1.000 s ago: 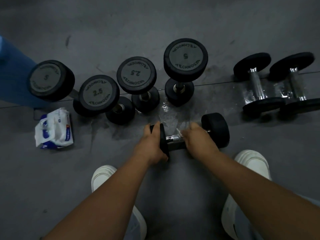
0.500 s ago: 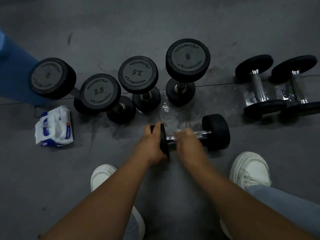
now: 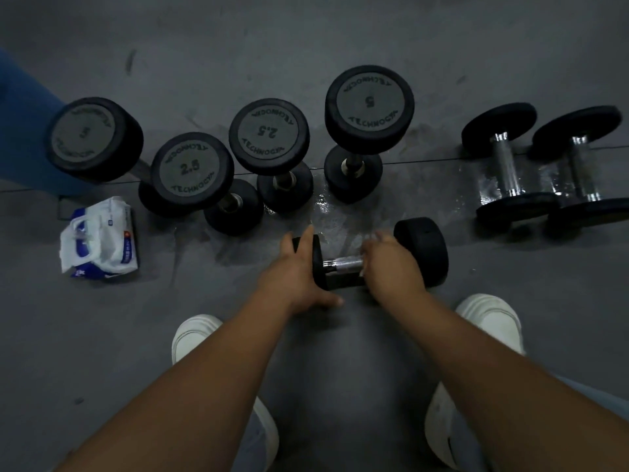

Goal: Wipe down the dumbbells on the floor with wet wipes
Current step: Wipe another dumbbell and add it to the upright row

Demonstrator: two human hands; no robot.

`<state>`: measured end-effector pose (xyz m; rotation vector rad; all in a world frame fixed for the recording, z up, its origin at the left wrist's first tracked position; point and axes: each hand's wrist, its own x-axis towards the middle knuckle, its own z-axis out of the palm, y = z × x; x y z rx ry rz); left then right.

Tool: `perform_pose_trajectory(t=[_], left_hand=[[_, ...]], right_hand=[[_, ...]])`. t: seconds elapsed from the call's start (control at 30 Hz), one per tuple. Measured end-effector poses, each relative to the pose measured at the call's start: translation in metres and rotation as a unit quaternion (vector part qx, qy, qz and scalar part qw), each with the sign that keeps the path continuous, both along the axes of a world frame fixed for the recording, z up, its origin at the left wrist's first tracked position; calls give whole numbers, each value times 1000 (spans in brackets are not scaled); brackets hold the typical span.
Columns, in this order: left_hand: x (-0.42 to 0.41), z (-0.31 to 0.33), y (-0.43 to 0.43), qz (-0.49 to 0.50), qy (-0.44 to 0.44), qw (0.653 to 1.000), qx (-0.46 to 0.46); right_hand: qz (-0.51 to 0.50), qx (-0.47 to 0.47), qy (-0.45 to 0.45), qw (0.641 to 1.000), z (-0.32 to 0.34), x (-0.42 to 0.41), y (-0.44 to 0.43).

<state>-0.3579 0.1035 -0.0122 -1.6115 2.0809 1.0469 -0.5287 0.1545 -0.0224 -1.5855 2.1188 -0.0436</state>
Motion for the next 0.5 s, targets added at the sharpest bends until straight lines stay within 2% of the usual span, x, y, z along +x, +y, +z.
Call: perform_pose_trajectory(t=[0.1,0.2,0.27,0.33,0.43,0.5], left_hand=[[-9,6,7,17,-17,999,-44],[-19,9,6,50,-15,998,-43],[-22,9,1,61,-16,997,-32],[-21,8,-4,51,-23,998,-5],[-13,5,-1,36,-36,995,81],[-7,5,13,49,-29,994,91]], right_hand=[[101,105,66,987,5,-9,-9],[150,114,123,974,8,-7,-10],[157,139,120,970,13,-11,-20],[190,207,107,954,21,-17,-27],[215,268,86,935,28,-12,-12],[155,248,60,954,25,-4,12]])
